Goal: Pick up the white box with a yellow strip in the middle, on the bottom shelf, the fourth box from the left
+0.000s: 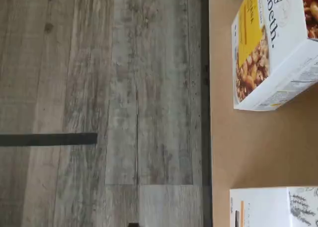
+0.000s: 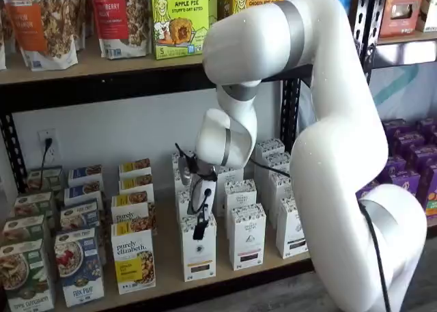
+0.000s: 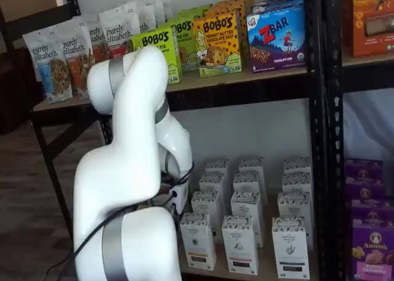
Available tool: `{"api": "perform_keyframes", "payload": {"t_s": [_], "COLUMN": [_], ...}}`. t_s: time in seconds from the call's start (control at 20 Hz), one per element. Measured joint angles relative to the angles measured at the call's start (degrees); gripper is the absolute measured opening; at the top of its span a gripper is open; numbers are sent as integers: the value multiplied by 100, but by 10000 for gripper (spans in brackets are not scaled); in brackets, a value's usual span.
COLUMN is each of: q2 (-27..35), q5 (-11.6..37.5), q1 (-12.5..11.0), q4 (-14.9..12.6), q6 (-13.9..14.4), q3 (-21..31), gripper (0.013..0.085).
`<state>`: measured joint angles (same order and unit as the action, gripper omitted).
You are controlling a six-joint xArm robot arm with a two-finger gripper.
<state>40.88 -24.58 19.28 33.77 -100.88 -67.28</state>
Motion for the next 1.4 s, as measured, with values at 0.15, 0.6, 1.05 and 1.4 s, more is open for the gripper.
{"api": "perform_keyframes", "payload": {"t_s": [0.15, 0.6, 1.05, 1.4], "q2": [13, 145, 655, 1131], "q5": [-29, 889, 754, 474], "q1": [-60, 14, -261, -406], "q4": [-614, 668, -66, -603], "q6": [490, -706, -252, 135], "q3": [40, 195, -468, -1117], "gripper": [850, 850, 850, 850]}}
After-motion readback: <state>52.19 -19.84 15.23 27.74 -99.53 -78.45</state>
